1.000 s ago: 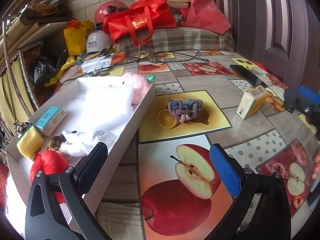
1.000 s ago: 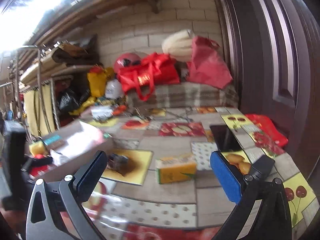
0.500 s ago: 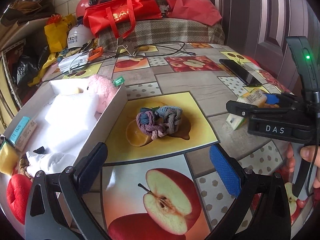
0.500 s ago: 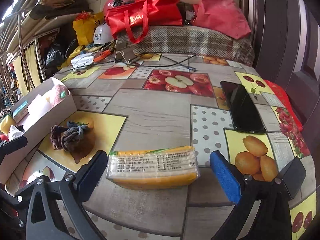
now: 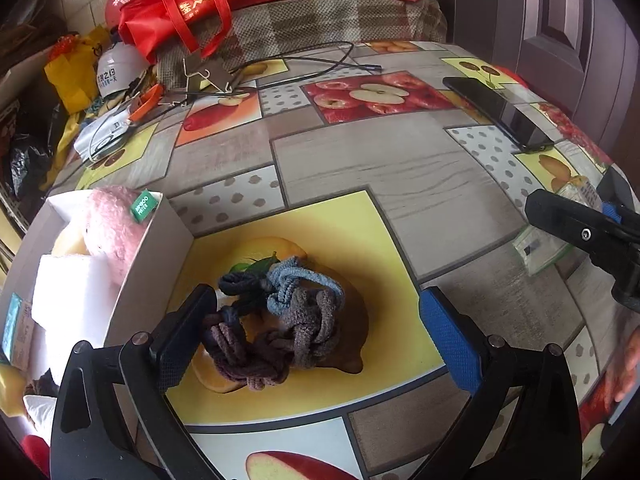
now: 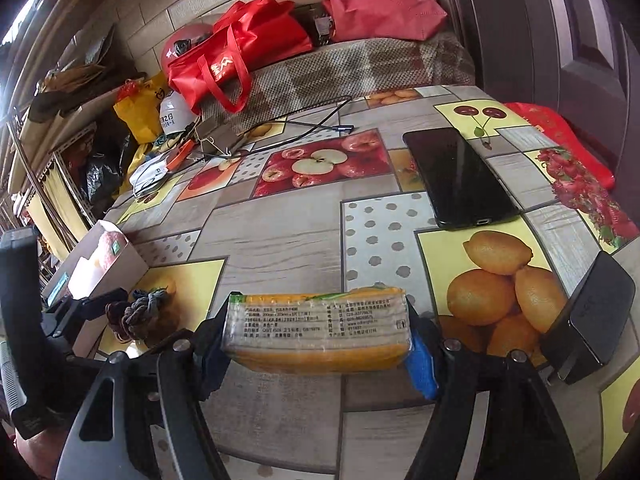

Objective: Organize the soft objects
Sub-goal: 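Grasp the multicolour braided rope knot with the left tool while the right tool grasps the yellow tissue pack, then lift the rope knot with the left tool while the right tool lifts the tissue pack, then carry the rope knot with the left tool while the right tool carries the tissue pack over the box, then open the left tool to drop the rope knot while the right tool releases the tissue pack into the box, then withdraw both tools from the box back over the table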

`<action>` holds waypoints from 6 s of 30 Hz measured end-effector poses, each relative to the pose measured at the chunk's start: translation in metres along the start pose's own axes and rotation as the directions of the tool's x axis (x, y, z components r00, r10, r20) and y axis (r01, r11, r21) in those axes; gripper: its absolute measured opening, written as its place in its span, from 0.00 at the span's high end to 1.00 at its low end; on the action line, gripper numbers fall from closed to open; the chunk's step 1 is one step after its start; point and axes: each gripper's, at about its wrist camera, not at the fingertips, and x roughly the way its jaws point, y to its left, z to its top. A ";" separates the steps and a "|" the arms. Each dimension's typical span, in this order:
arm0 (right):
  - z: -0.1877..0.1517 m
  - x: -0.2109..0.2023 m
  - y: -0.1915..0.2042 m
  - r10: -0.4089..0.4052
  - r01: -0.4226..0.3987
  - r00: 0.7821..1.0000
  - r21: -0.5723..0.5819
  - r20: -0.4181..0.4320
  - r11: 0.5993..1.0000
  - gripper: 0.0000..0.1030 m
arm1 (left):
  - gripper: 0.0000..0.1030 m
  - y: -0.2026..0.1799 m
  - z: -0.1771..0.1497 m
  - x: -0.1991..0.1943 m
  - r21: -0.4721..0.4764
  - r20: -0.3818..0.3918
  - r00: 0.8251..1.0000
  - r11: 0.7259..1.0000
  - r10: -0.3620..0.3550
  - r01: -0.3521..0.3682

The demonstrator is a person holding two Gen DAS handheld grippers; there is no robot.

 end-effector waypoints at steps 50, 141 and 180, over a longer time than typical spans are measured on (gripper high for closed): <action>-0.069 -0.106 0.067 -0.060 0.137 0.926 -0.183 0.372 0.974 0.29 | 0.74 0.004 -0.069 -0.115 -0.095 0.400 0.903 0.973 -0.158 0.212; -0.076 -0.067 0.176 0.065 0.034 0.934 -0.270 0.350 0.962 0.00 | 0.00 0.119 -0.158 -0.174 -0.228 0.429 0.898 0.974 0.098 0.003; -0.087 -0.110 0.081 -0.032 0.060 0.943 -0.076 0.330 0.995 0.00 | 0.00 0.046 -0.166 -0.153 -0.183 0.079 0.996 0.982 -0.039 0.053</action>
